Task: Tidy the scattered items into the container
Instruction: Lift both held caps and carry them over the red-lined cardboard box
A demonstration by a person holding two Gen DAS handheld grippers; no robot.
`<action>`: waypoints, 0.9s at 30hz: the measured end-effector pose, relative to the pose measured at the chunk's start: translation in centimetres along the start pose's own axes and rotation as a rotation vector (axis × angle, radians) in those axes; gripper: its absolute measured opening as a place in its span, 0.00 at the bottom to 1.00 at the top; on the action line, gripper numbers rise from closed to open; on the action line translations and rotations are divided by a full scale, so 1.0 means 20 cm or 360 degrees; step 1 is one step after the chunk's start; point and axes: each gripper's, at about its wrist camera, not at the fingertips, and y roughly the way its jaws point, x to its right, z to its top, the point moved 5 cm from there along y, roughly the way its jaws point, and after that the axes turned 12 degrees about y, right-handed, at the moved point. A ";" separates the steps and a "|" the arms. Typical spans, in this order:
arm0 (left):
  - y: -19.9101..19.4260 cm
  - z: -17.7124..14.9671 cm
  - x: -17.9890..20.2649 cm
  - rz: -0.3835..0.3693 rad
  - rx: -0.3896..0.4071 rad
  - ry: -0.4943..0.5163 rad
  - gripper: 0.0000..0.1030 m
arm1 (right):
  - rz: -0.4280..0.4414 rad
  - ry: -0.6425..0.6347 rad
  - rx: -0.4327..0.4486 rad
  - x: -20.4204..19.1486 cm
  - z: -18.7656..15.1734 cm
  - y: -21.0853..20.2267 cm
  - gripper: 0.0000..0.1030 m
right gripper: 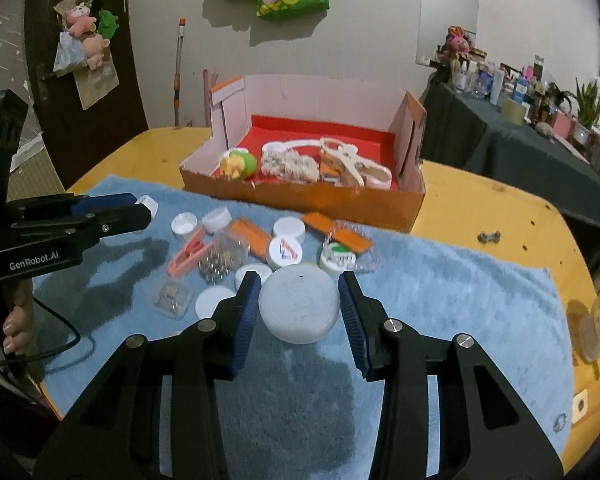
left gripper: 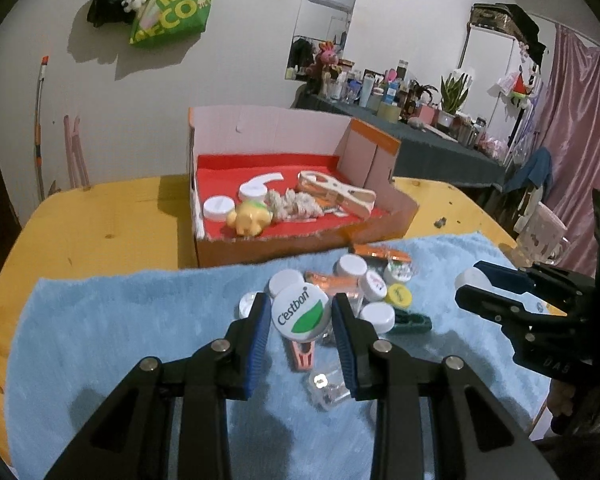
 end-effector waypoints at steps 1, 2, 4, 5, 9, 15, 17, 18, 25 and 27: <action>0.00 0.02 0.00 0.0006 0.0008 0.0004 0.33 | 0.0002 -0.0002 0.0004 0.00 0.01 0.00 0.37; -0.01 0.03 0.00 0.0011 0.0017 0.0007 0.33 | 0.0005 -0.0005 0.0009 0.00 0.02 0.00 0.37; -0.02 0.06 0.00 0.0015 0.0030 0.0017 0.33 | 0.0006 -0.0018 0.0020 -0.01 0.05 -0.01 0.37; -0.02 0.07 0.00 0.0019 0.0038 0.0020 0.33 | 0.0004 -0.0024 0.0026 -0.01 0.06 -0.01 0.37; -0.03 0.12 -0.01 0.0029 0.0054 0.0029 0.33 | 0.0007 -0.0050 0.0060 -0.02 0.14 -0.02 0.37; -0.04 0.18 -0.03 0.0058 0.0081 0.0045 0.33 | 0.0022 -0.0077 0.0099 -0.04 0.24 -0.01 0.37; -0.05 0.22 -0.03 0.0073 0.0095 0.0060 0.33 | 0.0021 -0.0085 0.0109 -0.05 0.26 -0.01 0.37; -0.05 0.24 -0.03 0.0081 0.0100 0.0066 0.33 | 0.0024 -0.0093 0.0114 -0.05 0.28 0.00 0.37; -0.02 0.34 -0.04 0.0106 0.0120 0.0101 0.33 | 0.0049 -0.0100 0.0126 -0.05 0.38 0.06 0.37; 0.00 0.37 -0.05 0.0109 0.0119 0.0110 0.33 | 0.0057 -0.0093 0.0118 -0.05 0.41 0.09 0.37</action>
